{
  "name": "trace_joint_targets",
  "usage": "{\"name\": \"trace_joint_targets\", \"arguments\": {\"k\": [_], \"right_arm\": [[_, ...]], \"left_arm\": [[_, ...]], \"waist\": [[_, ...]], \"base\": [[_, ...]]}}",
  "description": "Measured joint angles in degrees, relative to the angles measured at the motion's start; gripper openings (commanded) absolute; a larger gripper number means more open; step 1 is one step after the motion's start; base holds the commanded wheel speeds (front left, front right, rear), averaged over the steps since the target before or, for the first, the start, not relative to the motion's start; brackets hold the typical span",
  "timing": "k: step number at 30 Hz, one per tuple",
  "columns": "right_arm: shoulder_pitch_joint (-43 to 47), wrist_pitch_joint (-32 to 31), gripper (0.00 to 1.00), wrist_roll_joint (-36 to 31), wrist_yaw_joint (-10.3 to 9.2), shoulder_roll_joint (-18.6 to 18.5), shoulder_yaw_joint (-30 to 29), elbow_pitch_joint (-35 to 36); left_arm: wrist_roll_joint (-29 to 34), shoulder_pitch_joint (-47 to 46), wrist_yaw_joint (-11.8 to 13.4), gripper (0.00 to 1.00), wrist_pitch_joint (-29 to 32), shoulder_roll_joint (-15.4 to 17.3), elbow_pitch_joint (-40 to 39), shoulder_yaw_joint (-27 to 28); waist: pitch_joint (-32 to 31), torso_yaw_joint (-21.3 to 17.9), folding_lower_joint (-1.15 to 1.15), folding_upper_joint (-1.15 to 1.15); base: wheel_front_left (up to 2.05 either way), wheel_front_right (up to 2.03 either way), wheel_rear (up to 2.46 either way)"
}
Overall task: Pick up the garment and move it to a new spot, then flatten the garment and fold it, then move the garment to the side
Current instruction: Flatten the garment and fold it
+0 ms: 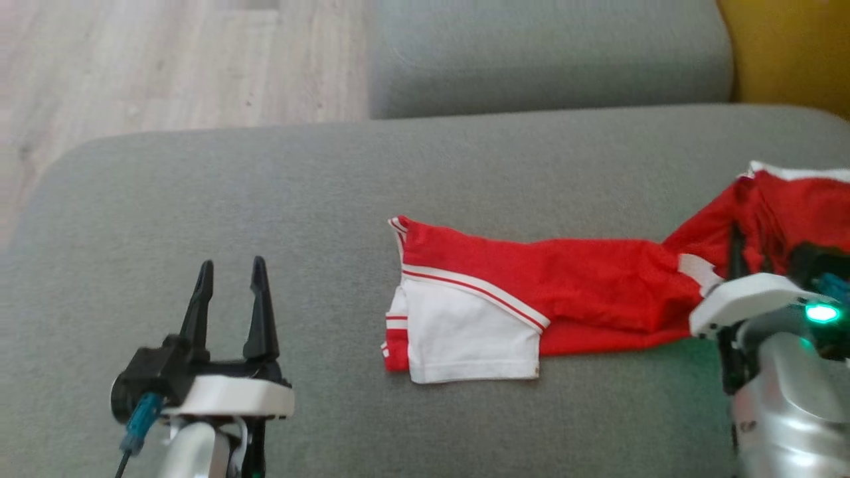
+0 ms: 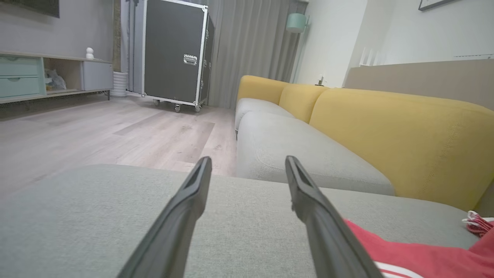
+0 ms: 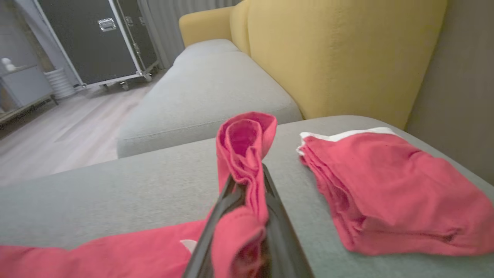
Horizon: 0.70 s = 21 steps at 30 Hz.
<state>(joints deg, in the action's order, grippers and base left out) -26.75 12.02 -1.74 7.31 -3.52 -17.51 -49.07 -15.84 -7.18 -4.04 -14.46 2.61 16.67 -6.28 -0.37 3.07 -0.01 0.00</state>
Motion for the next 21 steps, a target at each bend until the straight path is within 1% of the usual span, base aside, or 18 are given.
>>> {"name": "trace_joint_targets", "arguments": {"k": [1, 2, 3, 4, 9, 11, 16, 21], "right_arm": [[0.02, 0.00, 0.00, 1.01, 0.00, 0.08, 1.34, 0.29], [0.02, 0.00, 0.00, 1.01, 0.00, 0.08, 1.34, 0.29], [0.10, -0.03, 0.00, 1.98, 0.00, 0.07, 2.90, 0.56], [0.19, -0.22, 0.00, 3.14, 0.00, 0.04, 4.86, 0.82], [0.63, -1.35, 0.00, 15.00, 0.00, 0.18, 18.76, 1.78], [0.74, -1.45, 0.00, 17.83, 0.00, 0.19, 23.15, 2.46], [0.89, -1.49, 0.00, 23.93, 0.00, 0.19, 32.86, 3.08], [0.90, -1.96, 0.00, 30.02, 0.00, 0.16, 40.51, 1.76]], "left_arm": [[0.20, 0.34, 0.00, 1.00, 0.00, 0.01, -0.05, 0.27], [0.20, 0.34, 0.00, 1.00, 0.00, 0.01, -0.05, 0.27], [0.27, 0.63, 0.00, 1.00, 0.00, 0.01, -0.11, 0.48], [0.27, 0.78, -0.01, 1.00, 0.00, 0.02, -0.11, 0.58], [0.77, 0.81, -0.02, 1.00, 0.00, 0.02, -0.20, 0.68], [1.18, 0.82, -0.03, 1.00, 0.00, 0.02, -0.26, 0.76], [1.37, 0.82, -0.08, 1.00, 0.00, 0.02, -0.33, 0.73], [1.37, 0.73, -0.09, 1.00, 0.00, 0.03, -0.19, 0.02]], "waist": [[-0.40, 0.52, 0.00, 0.00], [-0.40, 0.52, 0.00, 0.00], [-0.77, 1.09, 0.00, 0.00], [-1.10, 1.67, 0.00, 0.00], [-2.33, 4.96, 0.00, 0.00], [-2.60, 6.16, 0.00, 0.00], [-2.53, 8.78, 0.01, 0.00], [-1.71, 10.81, 0.01, 0.00]], "base": [[0.00, 0.00, 0.00], [0.00, 0.00, 0.00], [0.00, 0.00, 0.00], [0.00, 0.00, 0.00], [0.00, 0.00, 0.00], [0.00, 0.00, 0.00], [0.00, 0.00, 0.00], [0.00, 0.00, 0.00]]}}
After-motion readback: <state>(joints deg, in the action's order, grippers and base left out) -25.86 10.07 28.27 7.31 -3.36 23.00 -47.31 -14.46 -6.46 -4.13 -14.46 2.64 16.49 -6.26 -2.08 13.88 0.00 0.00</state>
